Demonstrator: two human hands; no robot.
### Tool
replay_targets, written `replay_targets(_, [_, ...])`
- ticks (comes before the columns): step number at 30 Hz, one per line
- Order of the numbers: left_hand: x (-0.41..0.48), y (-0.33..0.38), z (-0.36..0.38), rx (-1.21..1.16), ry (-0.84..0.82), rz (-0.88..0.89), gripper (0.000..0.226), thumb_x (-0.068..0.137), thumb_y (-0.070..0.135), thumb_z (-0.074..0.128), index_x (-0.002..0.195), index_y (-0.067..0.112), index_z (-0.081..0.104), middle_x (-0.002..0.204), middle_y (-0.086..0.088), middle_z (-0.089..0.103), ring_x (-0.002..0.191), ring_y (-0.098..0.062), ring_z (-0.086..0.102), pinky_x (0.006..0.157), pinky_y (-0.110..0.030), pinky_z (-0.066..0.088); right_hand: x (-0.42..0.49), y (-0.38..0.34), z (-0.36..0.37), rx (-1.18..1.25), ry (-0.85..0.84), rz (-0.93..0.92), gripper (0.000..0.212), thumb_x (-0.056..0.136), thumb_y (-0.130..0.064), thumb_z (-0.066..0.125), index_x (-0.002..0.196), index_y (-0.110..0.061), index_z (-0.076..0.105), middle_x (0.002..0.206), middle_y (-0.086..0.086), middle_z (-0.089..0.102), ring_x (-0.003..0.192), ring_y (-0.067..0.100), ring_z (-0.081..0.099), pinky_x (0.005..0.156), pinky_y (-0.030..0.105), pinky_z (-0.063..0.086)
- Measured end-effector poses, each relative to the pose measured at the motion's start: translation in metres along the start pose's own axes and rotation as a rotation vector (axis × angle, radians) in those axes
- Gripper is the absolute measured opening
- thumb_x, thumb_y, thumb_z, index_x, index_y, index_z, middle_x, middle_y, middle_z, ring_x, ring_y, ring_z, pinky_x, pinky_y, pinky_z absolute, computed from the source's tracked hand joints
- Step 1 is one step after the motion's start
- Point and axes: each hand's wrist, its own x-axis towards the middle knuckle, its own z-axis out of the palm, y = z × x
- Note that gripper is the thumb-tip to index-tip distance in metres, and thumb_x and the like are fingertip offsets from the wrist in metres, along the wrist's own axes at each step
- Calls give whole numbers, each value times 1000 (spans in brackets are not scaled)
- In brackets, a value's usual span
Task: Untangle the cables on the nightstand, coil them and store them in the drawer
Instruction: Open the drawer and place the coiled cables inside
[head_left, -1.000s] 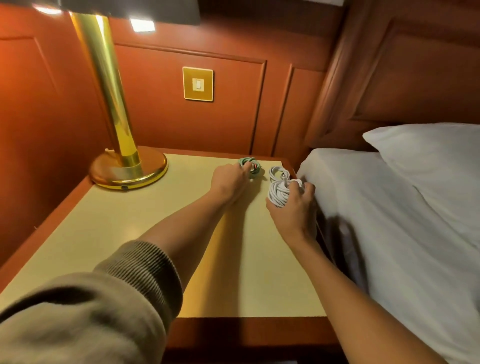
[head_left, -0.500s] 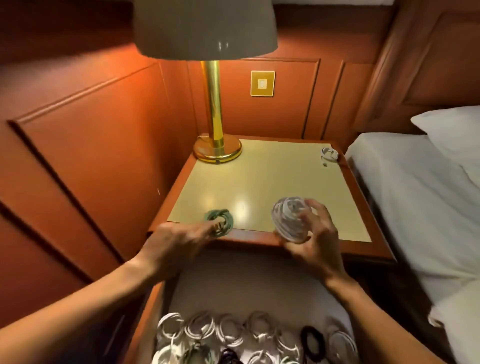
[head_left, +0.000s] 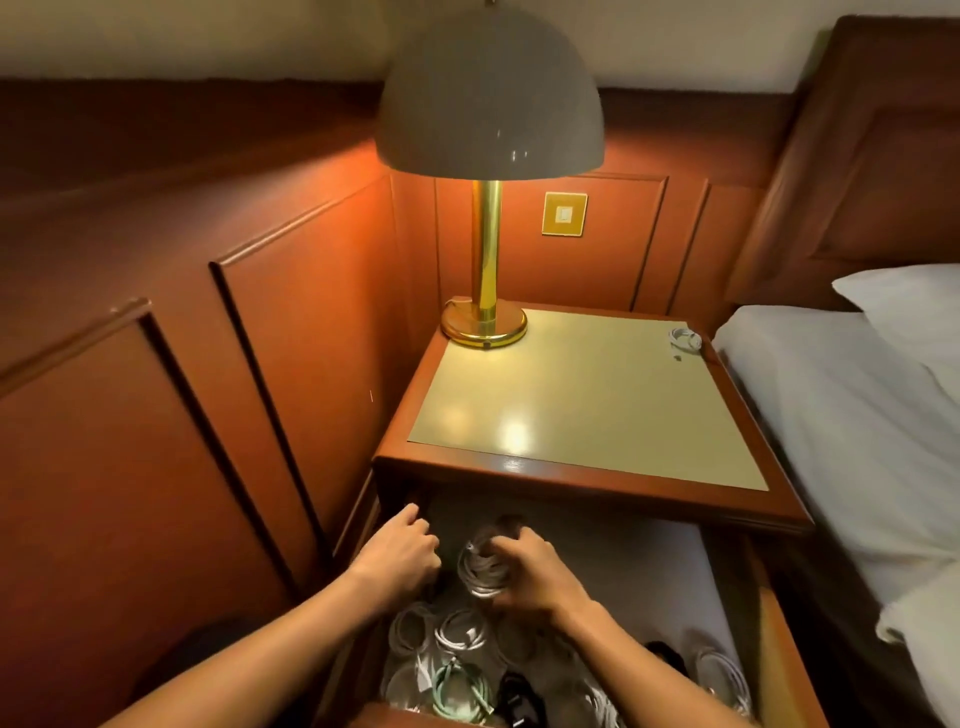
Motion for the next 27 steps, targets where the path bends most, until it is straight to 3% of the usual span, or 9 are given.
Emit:
replay_targets(3, [2, -3, 9, -31, -32, -17, 28, 99, 19, 45, 109, 10, 70, 112, -11, 66, 112, -34, 51, 105, -47, 27, 6, 1, 5, 53, -66, 42, 48, 70, -31, 81, 112, -11, 70, 118, 11, 67, 111, 28, 63, 90, 30, 49])
replay_targets(8, [6, -2, 9, -13, -24, -40, 25, 98, 15, 47, 107, 11, 71, 109, -11, 68, 111, -34, 53, 108, -49, 25, -2, 1, -1, 14, -151, 145, 49, 80, -35, 77, 122, -12, 65, 123, 8, 69, 115, 24, 62, 89, 25, 45])
replay_targets(11, [5, -6, -1, -35, -27, -8, 23, 96, 17, 51, 107, 13, 70, 110, -10, 66, 108, -32, 55, 100, -45, 33, -5, -4, -11, -68, -251, 132, 57, 81, -39, 77, 126, -10, 59, 127, 11, 66, 116, 26, 61, 91, 30, 46])
replay_targets(15, [4, -24, -23, -264, 313, 54, 15, 88, 36, 58, 98, 29, 66, 102, 2, 61, 91, -22, 59, 66, -35, 43, -11, -6, -46, -172, -344, 71, 90, 80, -38, 79, 151, -17, 28, 135, 17, 53, 123, 31, 52, 99, 34, 42])
replay_targets(17, [15, -32, -31, -334, 566, 45, 16, 86, 38, 54, 97, 30, 64, 101, 2, 61, 85, -19, 60, 61, -32, 49, -18, -6, -79, -135, -309, 56, 73, 82, -36, 78, 144, -25, 39, 130, 8, 57, 118, 24, 55, 97, 33, 44])
replay_targets(19, [35, -35, -40, -380, 698, -1, 30, 90, 46, 51, 112, 30, 63, 114, -1, 60, 96, -19, 61, 67, -33, 57, -24, 3, -119, -83, -281, 90, 43, 83, -36, 78, 122, -30, 62, 117, -3, 67, 105, 13, 64, 91, 30, 51])
replay_targets(21, [63, -31, -53, -363, 677, -19, 47, 91, 56, 51, 131, 31, 57, 137, -4, 54, 121, -23, 56, 87, -39, 58, -28, 20, -158, -19, -205, 162, 18, 84, -35, 78, 101, -30, 72, 103, -10, 72, 92, 4, 67, 83, 28, 57])
replay_targets(24, [99, -30, -69, -372, 479, 41, 75, 91, 69, 47, 154, 33, 29, 164, -2, 23, 151, -25, 19, 121, -42, 27, -26, 52, -206, -39, 62, 283, 9, 87, -33, 74, 95, -30, 69, 101, -9, 69, 89, 4, 65, 70, 16, 52])
replay_targets(27, [117, -43, -65, -364, 354, 123, 82, 91, 78, 35, 156, 44, -3, 167, 4, -6, 153, -21, -9, 125, -43, 4, -3, 91, -235, -82, 282, 418, 16, 89, -26, 71, 105, -24, 67, 106, 0, 69, 91, 12, 63, 69, 21, 49])
